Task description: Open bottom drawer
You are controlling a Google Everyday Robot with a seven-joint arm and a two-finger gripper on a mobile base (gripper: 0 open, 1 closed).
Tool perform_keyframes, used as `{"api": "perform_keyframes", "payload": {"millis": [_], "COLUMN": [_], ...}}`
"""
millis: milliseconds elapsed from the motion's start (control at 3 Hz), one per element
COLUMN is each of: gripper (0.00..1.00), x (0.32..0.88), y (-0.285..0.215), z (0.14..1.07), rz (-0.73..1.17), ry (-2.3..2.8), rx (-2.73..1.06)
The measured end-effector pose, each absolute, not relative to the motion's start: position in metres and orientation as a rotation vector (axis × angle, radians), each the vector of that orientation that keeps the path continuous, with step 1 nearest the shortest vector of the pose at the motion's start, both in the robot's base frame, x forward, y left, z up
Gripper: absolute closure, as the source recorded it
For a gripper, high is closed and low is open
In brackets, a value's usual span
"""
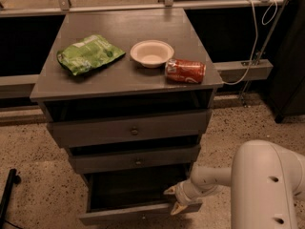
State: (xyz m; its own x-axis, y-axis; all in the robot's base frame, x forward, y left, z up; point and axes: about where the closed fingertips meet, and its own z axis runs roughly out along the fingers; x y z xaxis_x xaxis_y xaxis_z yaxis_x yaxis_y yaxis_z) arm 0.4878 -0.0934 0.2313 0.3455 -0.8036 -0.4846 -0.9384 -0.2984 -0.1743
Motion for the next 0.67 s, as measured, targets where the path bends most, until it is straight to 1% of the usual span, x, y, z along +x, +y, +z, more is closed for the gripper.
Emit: {"api": "perform_keyframes", "payload": {"millis": [333, 667], "gripper": [0.51, 0.74], "x": [0.520, 0.555], "y": [-0.095, -0.100], "z": [0.231, 0.213], "rz": [0.371, 0.348], "ry": [1.557, 1.620], "rx": [-2.197, -2.159]}}
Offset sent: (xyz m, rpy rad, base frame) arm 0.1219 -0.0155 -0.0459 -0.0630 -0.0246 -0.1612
